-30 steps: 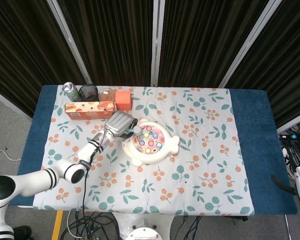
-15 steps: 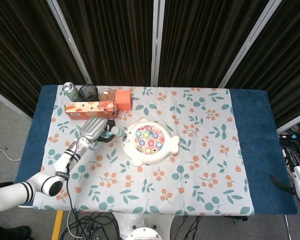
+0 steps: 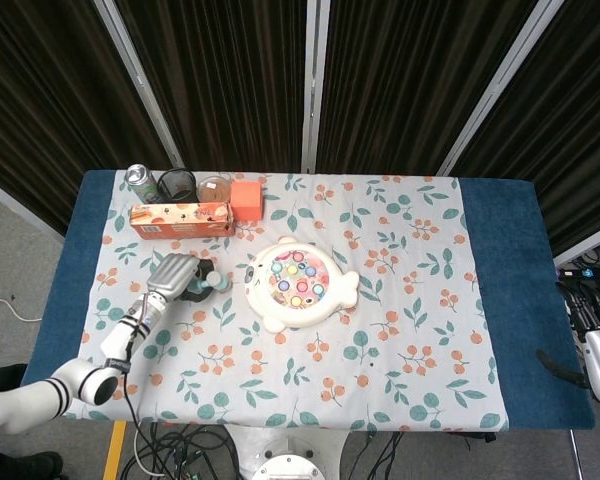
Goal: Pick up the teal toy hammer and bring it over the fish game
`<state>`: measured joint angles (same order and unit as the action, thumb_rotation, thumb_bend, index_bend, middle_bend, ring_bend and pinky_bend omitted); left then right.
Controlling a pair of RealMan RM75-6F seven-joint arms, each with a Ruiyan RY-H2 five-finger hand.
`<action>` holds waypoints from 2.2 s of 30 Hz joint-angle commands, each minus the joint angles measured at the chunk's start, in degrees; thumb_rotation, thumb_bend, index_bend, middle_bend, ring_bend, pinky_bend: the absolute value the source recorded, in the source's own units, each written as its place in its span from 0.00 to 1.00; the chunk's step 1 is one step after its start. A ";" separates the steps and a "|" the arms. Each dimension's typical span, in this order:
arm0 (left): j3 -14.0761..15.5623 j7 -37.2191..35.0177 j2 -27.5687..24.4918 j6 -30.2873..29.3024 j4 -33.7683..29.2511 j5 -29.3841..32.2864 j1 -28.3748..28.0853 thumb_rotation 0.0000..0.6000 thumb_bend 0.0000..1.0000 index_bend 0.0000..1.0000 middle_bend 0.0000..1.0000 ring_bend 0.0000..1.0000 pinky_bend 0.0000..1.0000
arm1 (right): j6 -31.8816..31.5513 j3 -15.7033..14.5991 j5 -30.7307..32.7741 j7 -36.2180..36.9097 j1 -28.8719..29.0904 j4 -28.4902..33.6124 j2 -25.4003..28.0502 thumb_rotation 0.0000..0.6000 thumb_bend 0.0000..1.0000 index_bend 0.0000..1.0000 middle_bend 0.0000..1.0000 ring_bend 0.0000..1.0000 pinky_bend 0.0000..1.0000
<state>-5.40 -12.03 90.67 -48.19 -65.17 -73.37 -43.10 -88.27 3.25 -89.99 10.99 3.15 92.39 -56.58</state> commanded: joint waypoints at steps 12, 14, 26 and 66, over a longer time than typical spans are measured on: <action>0.17 1.60 0.42 0.27 -0.33 -0.68 1.04 1.00 0.28 0.48 0.45 0.36 0.46 | -0.27 -0.09 -0.09 -0.02 -0.19 0.01 -0.01 1.00 0.10 0.00 0.14 0.00 0.00; 0.04 1.70 0.38 0.34 -0.49 -0.61 1.12 1.00 0.27 0.47 0.44 0.36 0.46 | -0.28 -0.10 -0.06 0.01 -0.21 0.04 0.01 1.00 0.10 0.00 0.14 0.00 0.00; -1.52 1.97 -1.02 2.06 -1.58 0.22 0.47 1.00 0.25 0.45 0.41 0.35 0.45 | -0.40 -0.11 -0.19 -0.34 -0.24 0.34 0.03 1.00 0.10 0.00 0.15 0.00 0.00; -0.70 19.68 -18.17 -33.21 -22.12 0.14 21.04 1.00 0.19 0.23 0.20 0.11 0.17 | 2.14 0.20 0.65 6.86 1.10 -3.35 -0.21 1.00 0.10 0.00 0.15 0.00 0.00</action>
<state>-7.22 1.05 76.06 -71.71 -84.09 -74.24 -29.58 -86.49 3.52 -89.19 17.25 4.00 89.63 -56.42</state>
